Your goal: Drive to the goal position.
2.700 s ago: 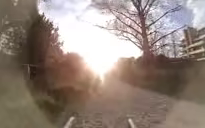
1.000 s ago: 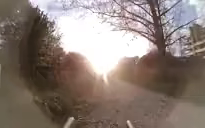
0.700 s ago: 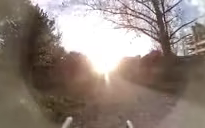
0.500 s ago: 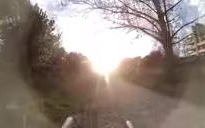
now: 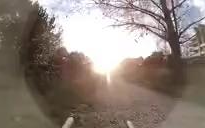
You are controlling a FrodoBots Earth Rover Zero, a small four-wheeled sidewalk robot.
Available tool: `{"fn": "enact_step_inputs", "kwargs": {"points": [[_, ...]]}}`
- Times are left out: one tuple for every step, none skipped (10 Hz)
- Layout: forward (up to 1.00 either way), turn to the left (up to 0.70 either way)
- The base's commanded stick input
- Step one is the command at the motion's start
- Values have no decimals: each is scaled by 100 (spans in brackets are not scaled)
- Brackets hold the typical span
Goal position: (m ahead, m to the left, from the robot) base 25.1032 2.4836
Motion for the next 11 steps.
{"fn": "enact_step_inputs", "kwargs": {"points": [[70,0],[70,0],[70,0],[70,0],[70,0],[70,0],[70,0],[70,0],[70,0],[70,-17],[70,-35]]}}
